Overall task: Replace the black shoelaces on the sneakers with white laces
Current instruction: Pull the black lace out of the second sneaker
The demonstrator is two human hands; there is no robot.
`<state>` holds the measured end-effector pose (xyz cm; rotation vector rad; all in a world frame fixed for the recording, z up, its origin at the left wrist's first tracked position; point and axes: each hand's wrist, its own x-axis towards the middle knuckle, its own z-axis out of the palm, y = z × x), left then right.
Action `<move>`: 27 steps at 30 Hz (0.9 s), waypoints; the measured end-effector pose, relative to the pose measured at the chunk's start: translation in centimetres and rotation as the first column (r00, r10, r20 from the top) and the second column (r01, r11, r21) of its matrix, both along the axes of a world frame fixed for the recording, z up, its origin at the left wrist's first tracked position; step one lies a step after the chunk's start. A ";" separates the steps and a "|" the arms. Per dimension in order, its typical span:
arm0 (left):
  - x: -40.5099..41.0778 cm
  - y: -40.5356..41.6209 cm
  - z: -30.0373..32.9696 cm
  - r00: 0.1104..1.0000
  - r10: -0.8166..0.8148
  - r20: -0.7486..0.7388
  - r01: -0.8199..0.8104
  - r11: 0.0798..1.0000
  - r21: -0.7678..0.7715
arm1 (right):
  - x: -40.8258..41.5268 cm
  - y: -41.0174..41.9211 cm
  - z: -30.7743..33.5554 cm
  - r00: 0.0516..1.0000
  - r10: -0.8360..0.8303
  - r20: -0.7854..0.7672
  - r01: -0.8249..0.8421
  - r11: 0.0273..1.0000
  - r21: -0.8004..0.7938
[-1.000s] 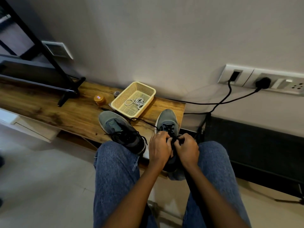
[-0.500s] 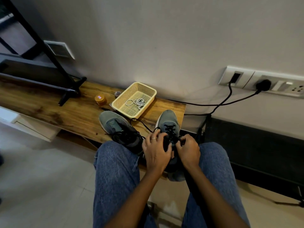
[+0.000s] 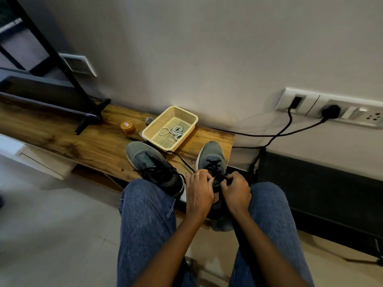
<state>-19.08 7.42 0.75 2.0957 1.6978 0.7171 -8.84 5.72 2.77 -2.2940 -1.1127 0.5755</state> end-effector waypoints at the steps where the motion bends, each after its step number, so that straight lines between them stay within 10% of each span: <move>1: -0.3 -0.2 -0.1 1.000 0.007 0.023 -0.007 1.000 -0.019 | 0.0 0.0 0.0 1.000 -0.003 -0.002 0.003 1.000 0.000; 8: -1.1 -1.2 0.0 0.993 0.072 0.089 -0.067 0.996 -0.057 | 0.0 0.0 -0.1 1.000 0.017 0.015 -0.016 1.000 -0.011; 20: 0.9 1.3 0.6 0.969 -0.049 -0.242 0.051 0.999 0.002 | 0.2 -0.1 -0.4 0.997 0.064 0.040 -0.065 0.997 0.028; 27: 0.5 -0.2 0.6 0.997 -0.049 0.063 0.053 0.996 -0.075 | 0.3 0.1 -0.7 0.998 0.022 0.060 -0.023 1.000 0.013</move>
